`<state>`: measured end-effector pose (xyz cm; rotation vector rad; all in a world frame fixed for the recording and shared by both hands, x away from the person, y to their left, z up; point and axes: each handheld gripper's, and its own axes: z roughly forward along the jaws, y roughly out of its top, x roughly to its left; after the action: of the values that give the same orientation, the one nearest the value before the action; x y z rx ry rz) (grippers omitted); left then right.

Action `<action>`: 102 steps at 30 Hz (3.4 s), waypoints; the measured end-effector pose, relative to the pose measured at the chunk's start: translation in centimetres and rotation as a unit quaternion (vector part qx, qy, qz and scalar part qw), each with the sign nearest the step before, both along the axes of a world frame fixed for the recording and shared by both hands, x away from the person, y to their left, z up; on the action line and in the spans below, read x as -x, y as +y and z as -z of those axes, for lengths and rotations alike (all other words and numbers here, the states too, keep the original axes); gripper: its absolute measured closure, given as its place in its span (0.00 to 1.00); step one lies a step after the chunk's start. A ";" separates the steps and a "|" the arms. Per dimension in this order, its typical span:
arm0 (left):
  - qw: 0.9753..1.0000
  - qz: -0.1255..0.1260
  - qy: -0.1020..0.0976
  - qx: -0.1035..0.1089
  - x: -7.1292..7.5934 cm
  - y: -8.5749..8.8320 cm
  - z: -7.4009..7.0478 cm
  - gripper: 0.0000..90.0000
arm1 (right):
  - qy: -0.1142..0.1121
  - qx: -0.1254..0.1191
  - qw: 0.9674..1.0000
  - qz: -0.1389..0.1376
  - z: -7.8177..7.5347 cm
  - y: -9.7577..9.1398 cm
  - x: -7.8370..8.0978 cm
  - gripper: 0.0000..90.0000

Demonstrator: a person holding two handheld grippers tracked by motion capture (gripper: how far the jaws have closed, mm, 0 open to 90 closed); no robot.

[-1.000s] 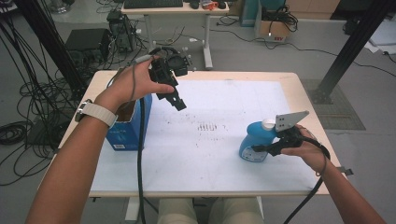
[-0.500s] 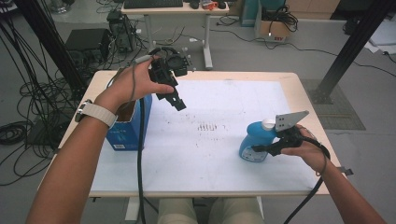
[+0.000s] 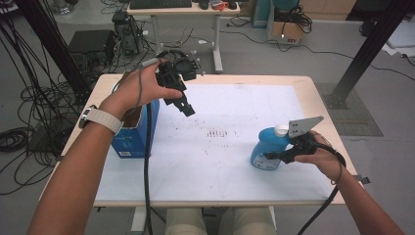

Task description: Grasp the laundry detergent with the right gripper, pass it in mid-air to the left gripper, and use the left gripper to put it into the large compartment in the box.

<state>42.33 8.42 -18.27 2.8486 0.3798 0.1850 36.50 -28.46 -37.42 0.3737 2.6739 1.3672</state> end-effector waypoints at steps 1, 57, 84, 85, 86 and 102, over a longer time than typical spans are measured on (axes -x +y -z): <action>1.000 0.000 0.000 0.000 0.0 0.0 0.0 0.11 | 0.000 0.000 1.000 0.000 0.0 0.0 0.0 0.48; 1.000 -0.001 -0.002 0.002 0.5 0.3 0.0 0.11 | -0.003 -0.014 1.000 0.000 -1.0 -0.3 0.1 0.48; 0.999 0.027 -0.024 0.010 5.3 -1.5 -3.9 0.10 | 0.001 -0.037 0.998 -0.051 -8.8 1.6 1.5 0.48; 0.999 0.030 -0.023 0.012 5.5 -1.7 -4.0 0.10 | 0.002 -0.037 0.998 -0.056 -9.0 1.8 1.5 0.48; 0.999 0.034 -0.021 0.013 5.7 -1.8 -4.2 0.10 | 0.003 -0.036 0.998 -0.059 -9.3 2.0 1.6 0.48; 0.998 0.065 -0.013 0.006 7.5 -3.2 -5.3 0.09 | 0.002 -0.009 0.994 -0.106 -11.3 5.3 1.3 0.48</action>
<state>34.83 5.18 -13.00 2.8439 0.1882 0.1938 35.21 -23.14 -26.14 0.0960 2.7716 1.4474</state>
